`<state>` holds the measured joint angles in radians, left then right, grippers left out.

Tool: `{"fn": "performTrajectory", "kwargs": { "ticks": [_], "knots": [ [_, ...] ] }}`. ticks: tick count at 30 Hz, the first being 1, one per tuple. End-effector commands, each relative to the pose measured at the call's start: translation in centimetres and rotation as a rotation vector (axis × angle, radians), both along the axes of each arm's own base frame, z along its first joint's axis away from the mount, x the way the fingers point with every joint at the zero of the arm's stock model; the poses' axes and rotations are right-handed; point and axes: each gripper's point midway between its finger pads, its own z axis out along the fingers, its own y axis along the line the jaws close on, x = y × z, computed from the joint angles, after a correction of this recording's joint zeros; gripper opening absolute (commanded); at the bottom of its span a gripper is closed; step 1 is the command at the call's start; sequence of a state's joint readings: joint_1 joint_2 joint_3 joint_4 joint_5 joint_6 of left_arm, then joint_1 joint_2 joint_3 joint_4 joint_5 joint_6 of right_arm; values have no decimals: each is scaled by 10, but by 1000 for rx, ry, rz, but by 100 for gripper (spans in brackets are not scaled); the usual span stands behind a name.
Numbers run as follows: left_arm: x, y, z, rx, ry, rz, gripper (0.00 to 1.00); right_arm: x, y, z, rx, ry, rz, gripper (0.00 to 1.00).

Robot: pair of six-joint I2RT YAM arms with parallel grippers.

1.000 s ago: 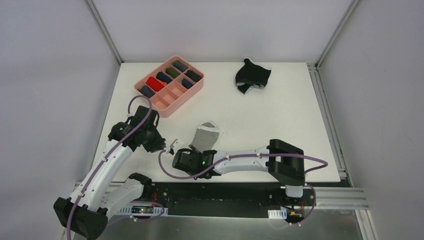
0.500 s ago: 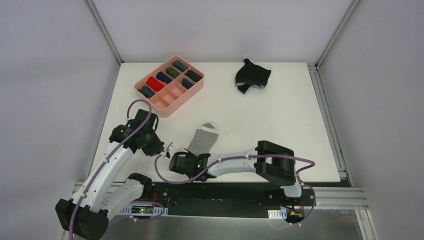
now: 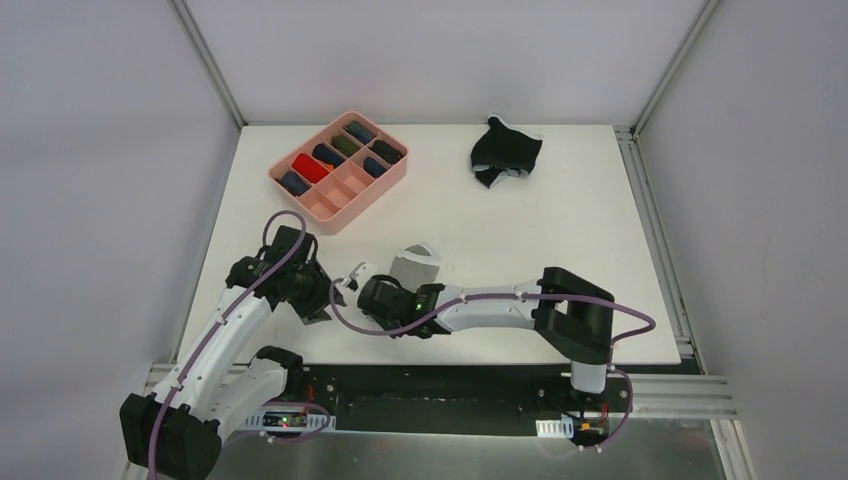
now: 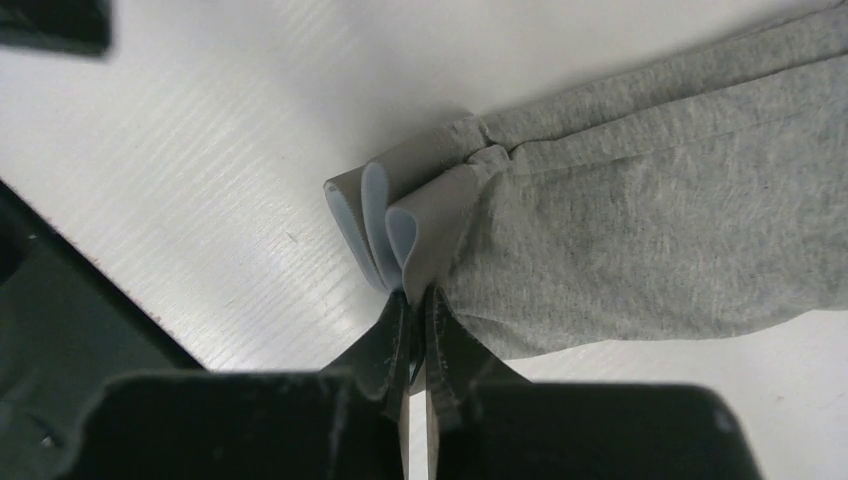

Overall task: Roll the underwear
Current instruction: Roll the underwear to the center of the board.

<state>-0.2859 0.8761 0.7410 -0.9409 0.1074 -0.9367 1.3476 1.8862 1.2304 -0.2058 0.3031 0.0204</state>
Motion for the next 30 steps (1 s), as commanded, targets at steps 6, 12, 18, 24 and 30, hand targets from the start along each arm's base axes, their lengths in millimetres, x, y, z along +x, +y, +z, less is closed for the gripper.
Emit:
{"fn": "performTrajectory", "kwargs": {
  "ticks": [6,12,18,24,30],
  "knots": [
    [0,-48,-20,-296,49,6,75,-34,-3,15,124,283,10,0],
    [-2,-63,-31,-411,66,32,90,-39,-1,18,193,394,-16,0],
    [-8,-69,-48,-466,99,55,90,-32,-1,19,259,461,-73,0],
    [-12,-68,-57,-467,111,67,79,-31,-7,14,258,478,-103,0],
    [-9,-71,-59,-472,108,39,80,-30,-10,15,299,543,-125,0]
  ]
}}
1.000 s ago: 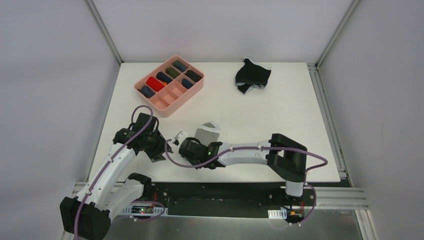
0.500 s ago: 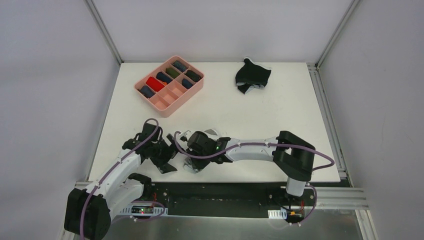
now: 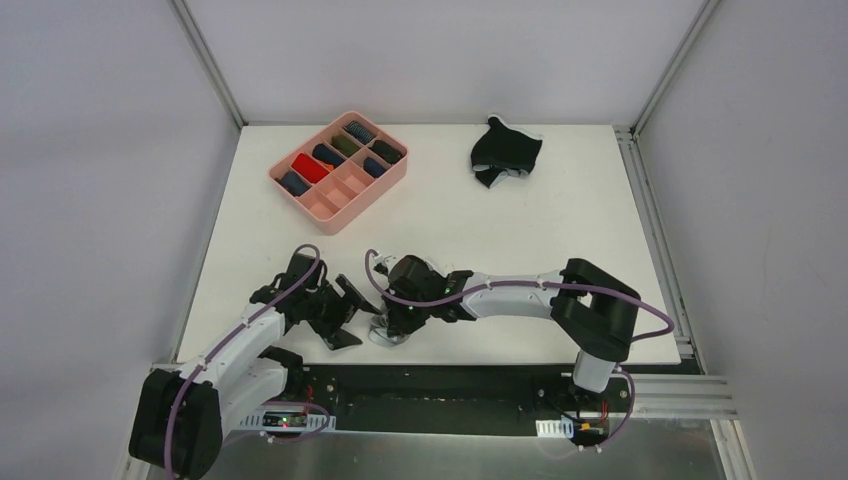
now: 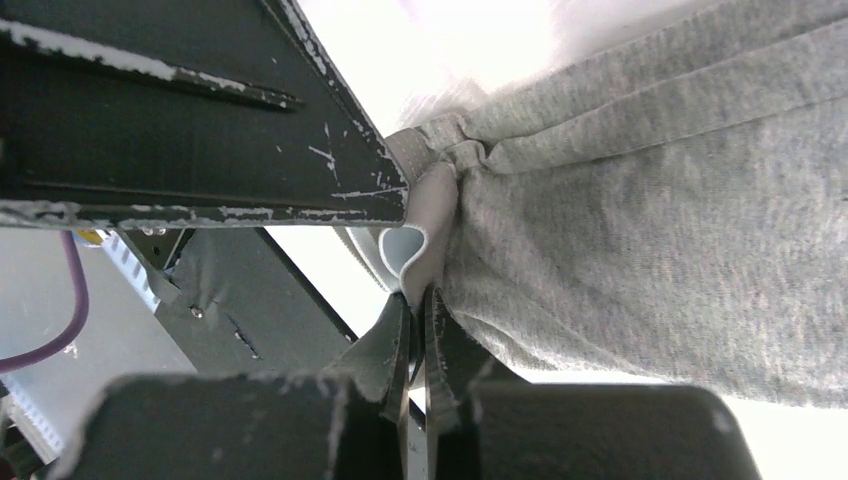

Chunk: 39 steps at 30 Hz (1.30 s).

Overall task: Roll the underwear
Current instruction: Roll the underwear to the center of the board.

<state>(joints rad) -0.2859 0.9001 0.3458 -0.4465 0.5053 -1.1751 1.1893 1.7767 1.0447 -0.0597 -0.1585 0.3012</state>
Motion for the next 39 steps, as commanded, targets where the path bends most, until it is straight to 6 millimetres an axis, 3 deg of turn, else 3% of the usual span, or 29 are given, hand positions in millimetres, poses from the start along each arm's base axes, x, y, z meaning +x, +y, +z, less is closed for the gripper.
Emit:
{"fn": "performTrajectory", "kwargs": {
  "ticks": [1,19,28,39],
  "knots": [
    [6,-5,1,-32,-12,-14,80,-2,-1,13,58,64,-18,0],
    [18,-23,5,-150,-53,-55,87,1,2,14,63,72,-18,0],
    [20,-26,6,-168,-56,-49,57,1,1,11,53,73,-16,0],
    [24,-26,9,-169,-64,-36,26,3,-1,9,37,66,-17,0]
  ]
}}
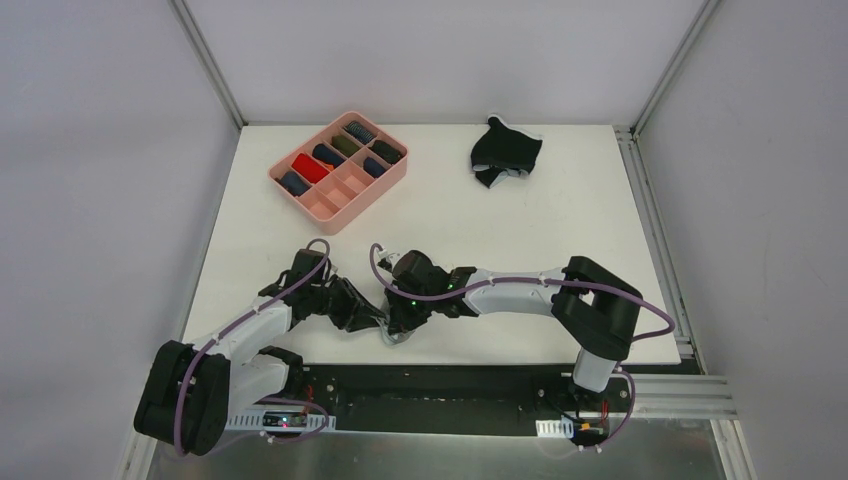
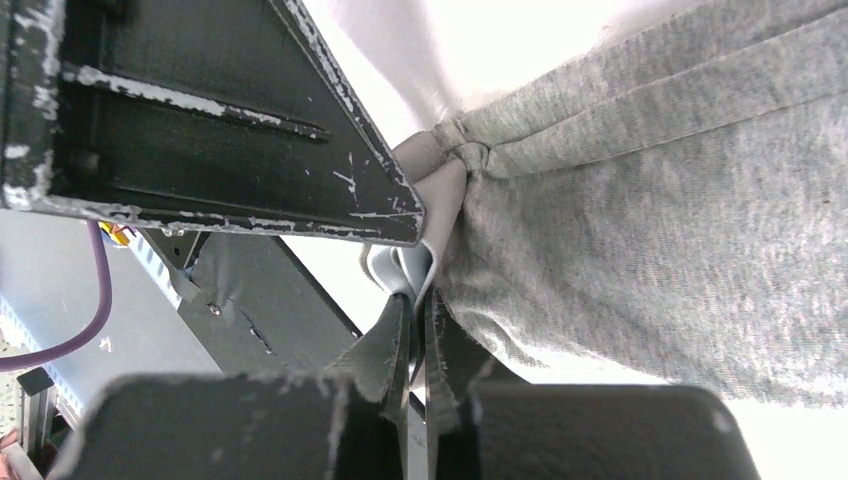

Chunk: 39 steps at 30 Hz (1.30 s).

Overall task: Roll the underwear
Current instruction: Roll the underwear to the center of the board.

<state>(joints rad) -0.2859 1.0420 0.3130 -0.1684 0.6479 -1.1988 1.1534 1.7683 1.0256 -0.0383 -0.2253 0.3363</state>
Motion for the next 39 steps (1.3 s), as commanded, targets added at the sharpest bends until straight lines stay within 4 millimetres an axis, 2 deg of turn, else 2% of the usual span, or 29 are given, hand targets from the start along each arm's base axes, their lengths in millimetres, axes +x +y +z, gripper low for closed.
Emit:
{"fn": "performTrajectory", "kwargs": {
  "ticks": [1,5,8,10,12,16,19,27,33,39],
  "knots": [
    [5,0,4,-14,-13,19,22,1,1,6,4,-3,5,0],
    [6,0,4,-14,-13,26,1,2,-1,6,-1,-9,0,0],
    [6,1,2,-10,3,44,0,5,-2,11,-8,-27,-8,1],
    [7,1,2,-9,7,56,0,9,-4,16,-11,-51,-23,14],
    [8,2,2,-7,10,72,0,13,-6,23,-15,-74,-27,36],
    [10,2,4,-6,22,89,0,13,-9,32,-30,-129,-14,58],
    [11,3,5,-5,21,99,0,14,-11,34,-57,-210,-13,66],
    [12,3,5,-7,29,111,0,17,-7,38,-145,-491,27,72],
    [12,3,5,-6,30,110,0,15,4,39,-192,-596,103,74],
    [11,3,5,-8,32,109,0,13,8,24,-291,-677,178,71]
  ]
}}
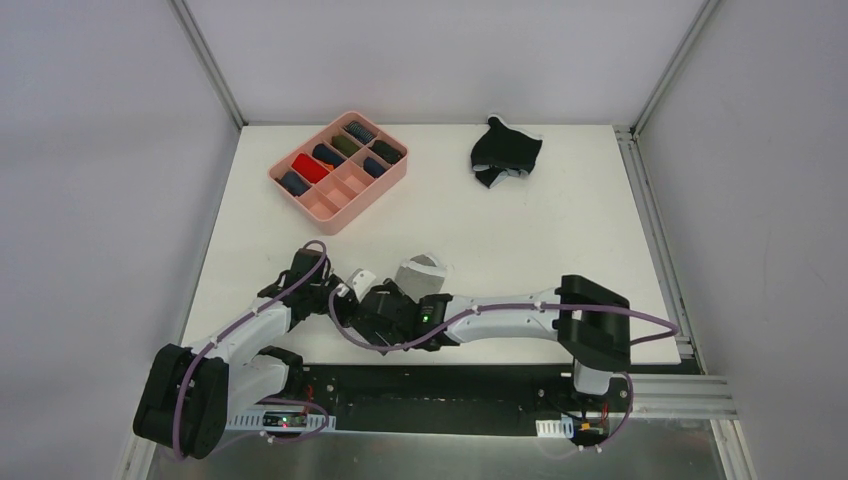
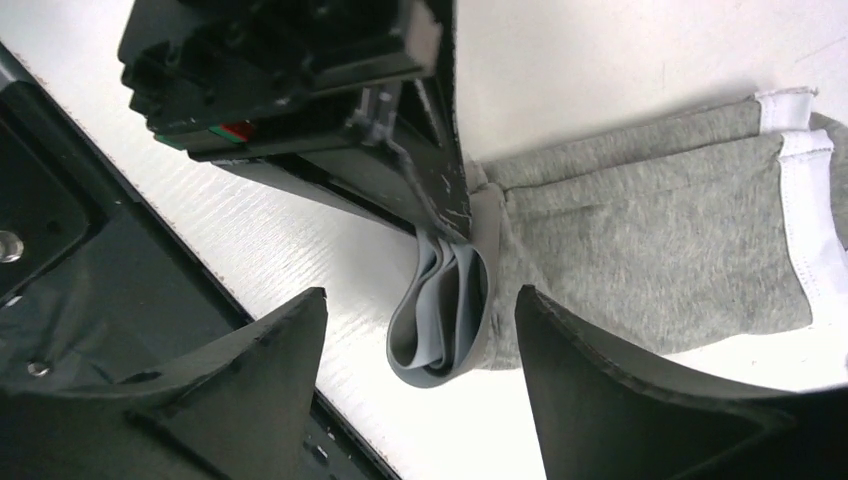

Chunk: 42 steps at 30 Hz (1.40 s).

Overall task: Roll the underwear
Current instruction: Roll the underwear to the center of the board.

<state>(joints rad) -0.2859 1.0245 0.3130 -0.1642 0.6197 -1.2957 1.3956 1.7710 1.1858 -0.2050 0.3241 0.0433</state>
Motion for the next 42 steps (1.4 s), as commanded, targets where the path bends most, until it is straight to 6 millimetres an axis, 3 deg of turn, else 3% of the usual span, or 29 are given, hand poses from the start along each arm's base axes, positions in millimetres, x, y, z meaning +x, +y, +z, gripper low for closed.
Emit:
{"fn": "performTrajectory", "kwargs": {
  "ticks": [1,5,9,11,13,17,21,25,28,34,37,42],
  "knots": [
    [5,2,2,3,-5,26,0,6,-2,-6,-106,-103,34,70],
    [4,2,2,0,-6,24,0,8,-1,-12,-121,-107,19,56],
    [4,1,3,-2,-5,23,0,13,-1,-10,-108,-130,-16,28],
    [5,1,3,-2,-8,21,0,15,-2,-9,-108,-137,-26,9],
    [5,1,4,-2,-9,21,0,16,-2,-8,-102,-137,-29,0],
    [5,1,5,-5,-16,22,0,12,-2,-2,-64,-96,-12,0],
    [8,1,13,-1,-31,20,0,0,3,4,26,74,-20,0],
    [13,4,29,20,-69,30,17,-7,3,5,94,272,-32,0],
    [15,8,37,35,-100,55,24,-10,2,0,129,385,-43,0],
    [14,11,38,33,-116,92,40,-9,-3,-9,199,565,-92,0],
    [12,11,39,27,-115,88,40,-4,-5,-9,248,657,-120,0],
    [9,8,37,16,-94,64,28,0,-7,-12,294,833,-162,0]
  ]
}}
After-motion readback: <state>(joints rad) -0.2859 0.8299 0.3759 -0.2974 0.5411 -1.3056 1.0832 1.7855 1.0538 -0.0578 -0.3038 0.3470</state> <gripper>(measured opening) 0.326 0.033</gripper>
